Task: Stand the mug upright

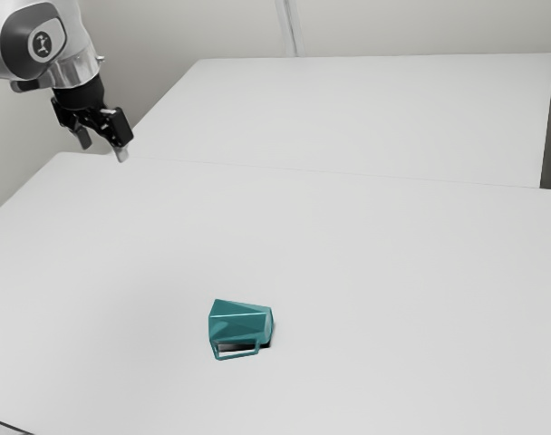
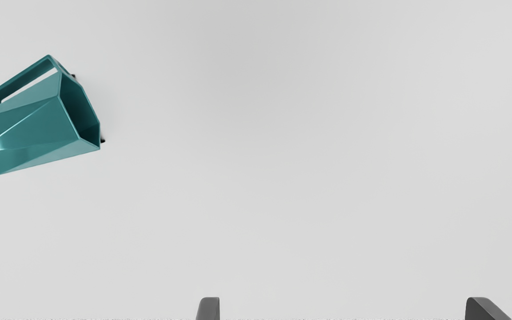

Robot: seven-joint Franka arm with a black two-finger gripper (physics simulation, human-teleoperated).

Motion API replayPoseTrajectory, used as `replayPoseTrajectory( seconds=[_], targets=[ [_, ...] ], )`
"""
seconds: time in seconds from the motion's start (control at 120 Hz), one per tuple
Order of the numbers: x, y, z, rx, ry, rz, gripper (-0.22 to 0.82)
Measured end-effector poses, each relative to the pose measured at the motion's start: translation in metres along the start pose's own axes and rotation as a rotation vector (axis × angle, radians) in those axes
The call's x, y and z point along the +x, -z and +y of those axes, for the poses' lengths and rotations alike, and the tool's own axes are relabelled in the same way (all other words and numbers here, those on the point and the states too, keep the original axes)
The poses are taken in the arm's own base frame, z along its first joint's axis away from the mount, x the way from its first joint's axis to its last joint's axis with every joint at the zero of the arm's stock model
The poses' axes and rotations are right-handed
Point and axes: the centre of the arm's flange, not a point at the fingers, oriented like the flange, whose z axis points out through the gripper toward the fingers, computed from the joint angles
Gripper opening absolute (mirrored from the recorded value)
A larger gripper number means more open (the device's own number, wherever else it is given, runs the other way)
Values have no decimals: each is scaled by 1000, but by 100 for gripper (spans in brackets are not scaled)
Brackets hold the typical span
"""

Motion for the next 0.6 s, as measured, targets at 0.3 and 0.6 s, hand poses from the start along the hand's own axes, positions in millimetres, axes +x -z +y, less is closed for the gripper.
replayPoseTrajectory(
  seconds=[0.3, 0.6],
  targets=[
    [16, -6, -6, 26, -4, 4, 60],
    [39, -112, -13, 388, 122, 120, 60]
  ],
)
